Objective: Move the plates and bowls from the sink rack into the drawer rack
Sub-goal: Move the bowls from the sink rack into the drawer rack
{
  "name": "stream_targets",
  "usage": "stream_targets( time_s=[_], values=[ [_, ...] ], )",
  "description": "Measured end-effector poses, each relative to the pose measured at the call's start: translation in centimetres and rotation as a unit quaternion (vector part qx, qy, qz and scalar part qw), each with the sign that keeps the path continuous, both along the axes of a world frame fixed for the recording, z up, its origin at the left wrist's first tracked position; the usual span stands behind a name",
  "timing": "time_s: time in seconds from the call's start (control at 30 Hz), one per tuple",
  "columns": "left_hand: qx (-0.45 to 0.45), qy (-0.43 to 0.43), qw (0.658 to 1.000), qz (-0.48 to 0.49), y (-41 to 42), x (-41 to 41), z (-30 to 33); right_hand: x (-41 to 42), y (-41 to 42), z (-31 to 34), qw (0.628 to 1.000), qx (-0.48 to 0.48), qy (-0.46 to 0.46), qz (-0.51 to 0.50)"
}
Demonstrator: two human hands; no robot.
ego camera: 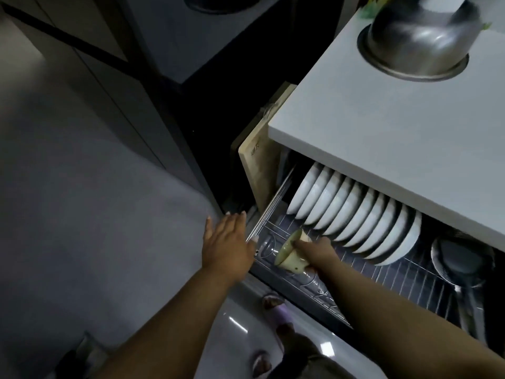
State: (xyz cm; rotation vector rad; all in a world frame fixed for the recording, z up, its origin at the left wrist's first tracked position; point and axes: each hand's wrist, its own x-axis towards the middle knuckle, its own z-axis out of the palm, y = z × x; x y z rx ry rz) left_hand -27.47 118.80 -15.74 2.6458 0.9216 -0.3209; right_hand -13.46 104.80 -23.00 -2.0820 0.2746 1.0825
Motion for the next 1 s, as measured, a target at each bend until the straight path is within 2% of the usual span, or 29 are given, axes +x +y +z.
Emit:
stream_targets(
  time_s=[0.1,0.2,0.37,0.6,0.8,1.0],
  values=[
    [0.055,0.004,0.998,-0.026,-0.1,-0.3,-0.8,-0.2,1.8,-1.1,0.997,-0.058,0.019,0.045],
    [0.073,-0.014,0.997,-0.025,0.1,-0.4,-1.3,-0.7,3.2,-2.4,0.992,-0.097,0.013,0.084],
    [0.073,-0.012,0.997,-0.012,0.0,-0.4,-1.4,-1.3,5.2,-3.9,0.987,-0.115,-0.017,0.111],
    [0.075,-0.023,0.997,-0.011,-0.1,-0.2,-1.4,-1.0,5.6,-5.4,0.990,-0.094,0.010,0.106],
    [0.088,-0.036,0.995,-0.024,-0.2,-0.1,-1.0,0.3,4.2,-2.6,0.983,-0.089,-0.005,0.162],
    [0.050,0.037,0.998,-0.031,-0.5,0.3,0.3,1.7,-0.1,3.8,0.981,-0.004,-0.095,0.169]
  ],
)
